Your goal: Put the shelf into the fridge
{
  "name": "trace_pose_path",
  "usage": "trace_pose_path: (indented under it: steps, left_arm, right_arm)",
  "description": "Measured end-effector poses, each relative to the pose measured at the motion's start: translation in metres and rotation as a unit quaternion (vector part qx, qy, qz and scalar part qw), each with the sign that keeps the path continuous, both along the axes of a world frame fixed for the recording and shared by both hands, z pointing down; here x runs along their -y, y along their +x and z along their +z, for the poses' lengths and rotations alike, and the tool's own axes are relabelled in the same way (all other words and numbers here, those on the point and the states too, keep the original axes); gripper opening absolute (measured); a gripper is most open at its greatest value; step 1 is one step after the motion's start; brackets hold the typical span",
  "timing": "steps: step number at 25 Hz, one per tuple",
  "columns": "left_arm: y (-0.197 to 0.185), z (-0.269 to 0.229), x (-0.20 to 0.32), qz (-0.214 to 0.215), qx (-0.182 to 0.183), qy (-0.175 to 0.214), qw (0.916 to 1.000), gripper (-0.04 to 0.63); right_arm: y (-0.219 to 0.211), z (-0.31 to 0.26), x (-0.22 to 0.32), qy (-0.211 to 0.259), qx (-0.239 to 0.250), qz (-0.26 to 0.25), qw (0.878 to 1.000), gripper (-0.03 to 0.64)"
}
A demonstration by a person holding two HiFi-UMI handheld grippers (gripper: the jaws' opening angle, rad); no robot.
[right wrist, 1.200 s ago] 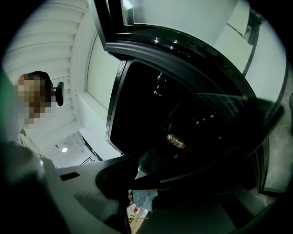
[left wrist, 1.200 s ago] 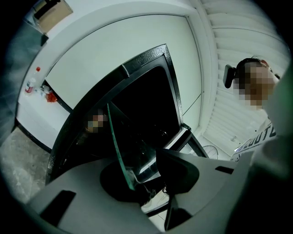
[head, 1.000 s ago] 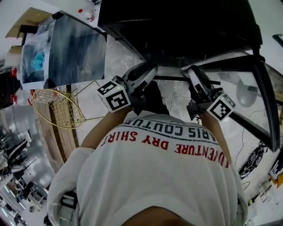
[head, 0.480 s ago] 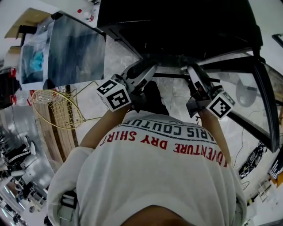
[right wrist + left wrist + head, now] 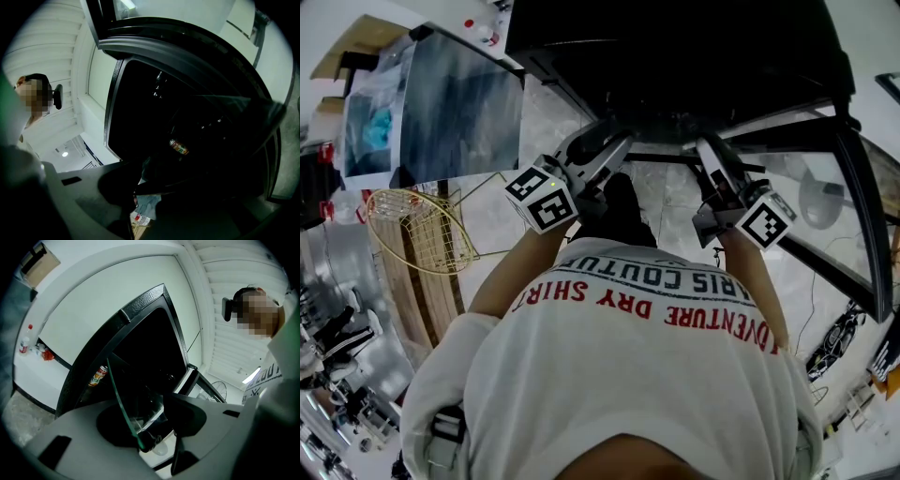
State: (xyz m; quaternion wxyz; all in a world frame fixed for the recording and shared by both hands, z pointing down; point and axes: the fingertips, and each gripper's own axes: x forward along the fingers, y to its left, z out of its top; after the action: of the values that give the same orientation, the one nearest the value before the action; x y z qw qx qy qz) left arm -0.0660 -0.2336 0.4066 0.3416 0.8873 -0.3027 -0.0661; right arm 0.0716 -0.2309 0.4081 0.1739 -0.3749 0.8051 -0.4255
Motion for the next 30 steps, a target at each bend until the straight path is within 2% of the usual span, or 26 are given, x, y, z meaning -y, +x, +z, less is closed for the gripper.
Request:
trace_pose_path:
  steps: [7, 12, 17, 30]
  left_arm:
    - [0.003, 0.001, -0.010, 0.015, -0.003, 0.002, 0.9999, 0.218]
    - [0.001, 0.002, -0.015, 0.001, 0.001, 0.002, 1.0000, 0.220]
    - [0.009, 0.003, -0.023, 0.008, 0.006, 0.001, 0.9999, 0.220]
    - [0.075, 0.003, -0.041, 0.089, 0.027, 0.031, 0.9952, 0.199]
  right_arm:
    - [0.000, 0.000, 0.000, -0.004, 0.005, 0.003, 1.000, 0.095]
    - [0.001, 0.002, 0.000, -0.003, -0.002, 0.002, 1.000, 0.094]
    - [0.001, 0.003, 0.001, -0.005, 0.004, -0.001, 1.000, 0.094]
    - [-0.003, -0.004, 0.002, -0.002, 0.010, -0.002, 1.000, 0.095]
